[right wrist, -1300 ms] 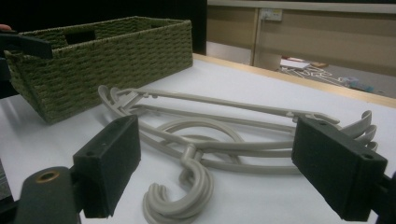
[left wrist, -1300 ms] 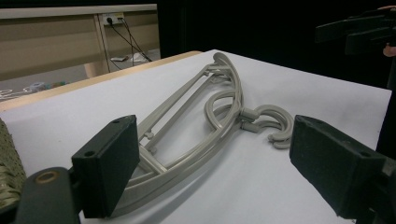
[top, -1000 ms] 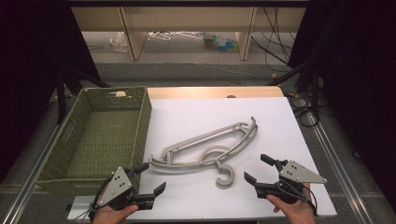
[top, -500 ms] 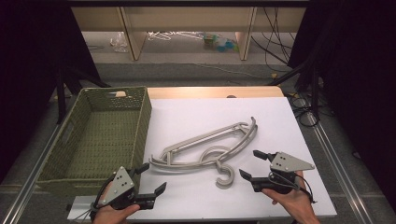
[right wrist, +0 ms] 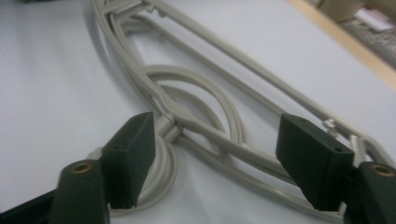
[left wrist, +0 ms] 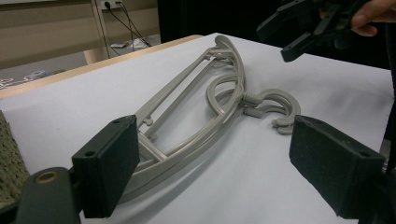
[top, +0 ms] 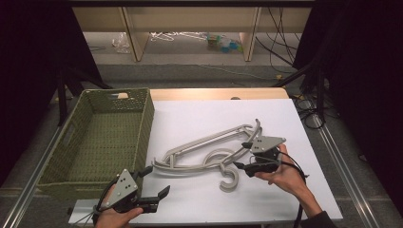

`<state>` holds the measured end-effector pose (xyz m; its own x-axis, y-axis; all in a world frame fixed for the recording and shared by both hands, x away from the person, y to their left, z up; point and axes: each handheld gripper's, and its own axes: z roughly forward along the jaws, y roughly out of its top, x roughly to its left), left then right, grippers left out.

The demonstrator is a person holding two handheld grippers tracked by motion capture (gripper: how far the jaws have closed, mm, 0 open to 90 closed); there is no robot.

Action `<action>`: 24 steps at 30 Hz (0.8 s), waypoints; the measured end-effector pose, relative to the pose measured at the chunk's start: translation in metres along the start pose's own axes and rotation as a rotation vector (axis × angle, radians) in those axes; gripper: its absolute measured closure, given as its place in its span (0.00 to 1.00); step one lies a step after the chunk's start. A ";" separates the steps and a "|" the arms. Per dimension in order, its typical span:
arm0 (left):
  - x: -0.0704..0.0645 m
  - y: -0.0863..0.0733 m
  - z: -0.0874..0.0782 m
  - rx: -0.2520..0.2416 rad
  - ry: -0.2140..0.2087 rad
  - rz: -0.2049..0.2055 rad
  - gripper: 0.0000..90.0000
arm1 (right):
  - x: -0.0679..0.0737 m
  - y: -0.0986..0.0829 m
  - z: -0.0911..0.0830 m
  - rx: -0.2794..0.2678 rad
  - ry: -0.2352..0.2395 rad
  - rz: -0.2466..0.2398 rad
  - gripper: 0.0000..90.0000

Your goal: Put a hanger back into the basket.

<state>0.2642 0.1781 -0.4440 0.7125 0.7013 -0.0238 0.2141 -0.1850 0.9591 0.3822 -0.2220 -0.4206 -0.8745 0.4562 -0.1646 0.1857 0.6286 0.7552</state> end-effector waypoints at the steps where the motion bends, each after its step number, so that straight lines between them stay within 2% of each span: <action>1: 0.000 0.000 0.000 0.000 -0.003 -0.004 0.18 | -0.004 0.000 0.004 0.018 0.033 -0.002 0.36; 3: 0.001 0.000 0.000 -0.002 -0.006 -0.010 0.18 | -0.012 0.000 0.011 0.050 0.062 -0.014 0.36; 5: 0.002 0.000 0.000 -0.001 -0.006 -0.006 0.18 | -0.017 -0.001 0.018 0.072 0.052 -0.046 0.36; 6: 0.000 0.000 0.000 0.001 0.000 -0.031 0.18 | -0.019 -0.001 0.021 0.096 0.048 -0.071 0.36; 8: 0.002 0.000 0.000 0.005 0.000 -0.014 0.18 | -0.021 0.002 0.025 0.105 0.036 -0.102 0.38; 13: 0.001 0.000 0.001 -0.002 -0.009 -0.006 0.18 | -0.024 0.011 0.035 0.152 0.060 -0.175 0.42; 14: 0.001 0.000 0.001 0.003 -0.005 -0.006 0.18 | -0.024 0.011 0.035 0.152 0.060 -0.175 0.42; 15: 0.001 0.000 0.001 0.002 -0.007 -0.006 0.18 | -0.025 0.011 0.039 0.175 0.070 -0.192 0.43; 16: 0.000 -0.001 0.002 -0.002 -0.009 -0.029 0.18 | -0.025 0.010 0.040 0.188 0.065 -0.194 0.43; 18: 0.001 0.000 0.001 0.010 -0.006 -0.010 0.18 | -0.026 0.007 0.044 0.225 0.056 -0.206 0.43; 19: 0.001 0.000 0.001 0.010 -0.006 -0.010 0.18 | -0.026 0.007 0.044 0.225 0.056 -0.206 0.43; 20: 0.002 0.000 0.001 0.011 -0.012 0.002 0.18 | -0.029 0.004 0.048 0.241 0.051 -0.230 0.44; 21: 0.001 0.000 0.001 0.012 -0.013 -0.001 0.18 | -0.029 0.004 0.050 0.239 0.054 -0.230 0.44; 23: 0.000 0.000 0.002 0.007 -0.012 -0.039 0.18 | -0.032 0.003 0.054 0.224 0.064 -0.232 0.46; 24: 0.000 0.000 0.002 0.007 -0.011 -0.038 0.18 | -0.032 0.003 0.056 0.226 0.064 -0.235 0.47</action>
<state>0.2657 0.1771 -0.4449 0.7114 0.6999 -0.0632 0.2459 -0.1637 0.9554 0.4359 -0.1995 -0.4488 -0.9302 0.2460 -0.2725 0.0639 0.8394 0.5398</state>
